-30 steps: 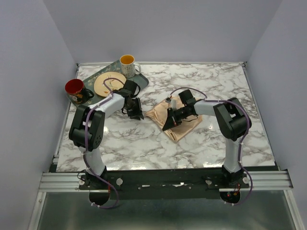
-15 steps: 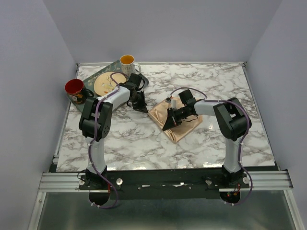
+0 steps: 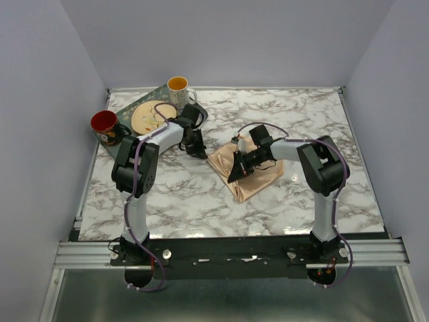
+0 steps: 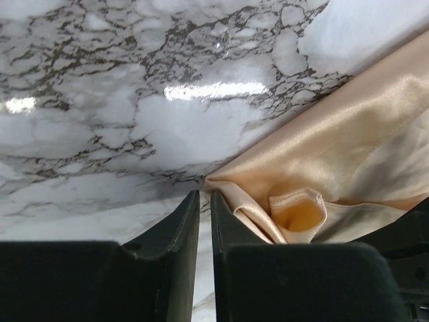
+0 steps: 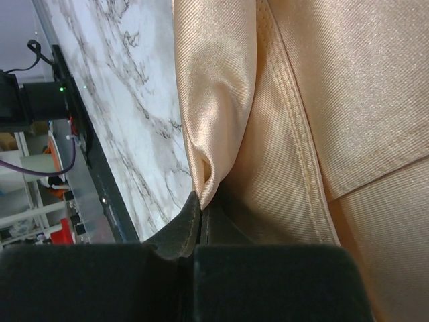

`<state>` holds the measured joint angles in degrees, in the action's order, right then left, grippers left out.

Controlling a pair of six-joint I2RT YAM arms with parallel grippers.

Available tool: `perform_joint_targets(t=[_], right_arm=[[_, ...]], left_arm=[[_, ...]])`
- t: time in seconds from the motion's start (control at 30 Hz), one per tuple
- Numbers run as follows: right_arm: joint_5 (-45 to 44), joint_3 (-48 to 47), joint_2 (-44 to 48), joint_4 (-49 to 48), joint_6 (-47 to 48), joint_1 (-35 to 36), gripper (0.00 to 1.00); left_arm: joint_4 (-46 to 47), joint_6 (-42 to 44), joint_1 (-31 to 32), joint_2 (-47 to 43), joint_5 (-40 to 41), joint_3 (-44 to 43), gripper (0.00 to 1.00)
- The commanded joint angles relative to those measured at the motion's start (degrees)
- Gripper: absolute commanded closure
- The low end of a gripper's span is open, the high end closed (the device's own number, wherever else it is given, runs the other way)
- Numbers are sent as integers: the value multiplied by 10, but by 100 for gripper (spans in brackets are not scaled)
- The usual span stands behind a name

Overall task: Fold the napkin, place the utensils inside, and roll it up
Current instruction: Roll the napkin with the utensil

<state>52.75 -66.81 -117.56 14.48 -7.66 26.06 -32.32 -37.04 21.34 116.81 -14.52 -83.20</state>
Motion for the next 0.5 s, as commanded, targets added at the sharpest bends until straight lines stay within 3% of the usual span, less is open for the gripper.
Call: perform_joint_targets(t=[0.0,0.27,0.37,0.47], right_arm=[[-41,-2,-30,20,18,0,100],[-31,-3,-30,20,15,0,100],[-17,-3,-29,21,14,0,99],[-20,-2,-28,21,12,0,99]], left_arm=[[0,15,8,-75,59,29,76],[-7,31,38,-137,45,66,63],[-6,-6,58,-143,-15,88,60],[24,-66,79,-168,-25,137,52]])
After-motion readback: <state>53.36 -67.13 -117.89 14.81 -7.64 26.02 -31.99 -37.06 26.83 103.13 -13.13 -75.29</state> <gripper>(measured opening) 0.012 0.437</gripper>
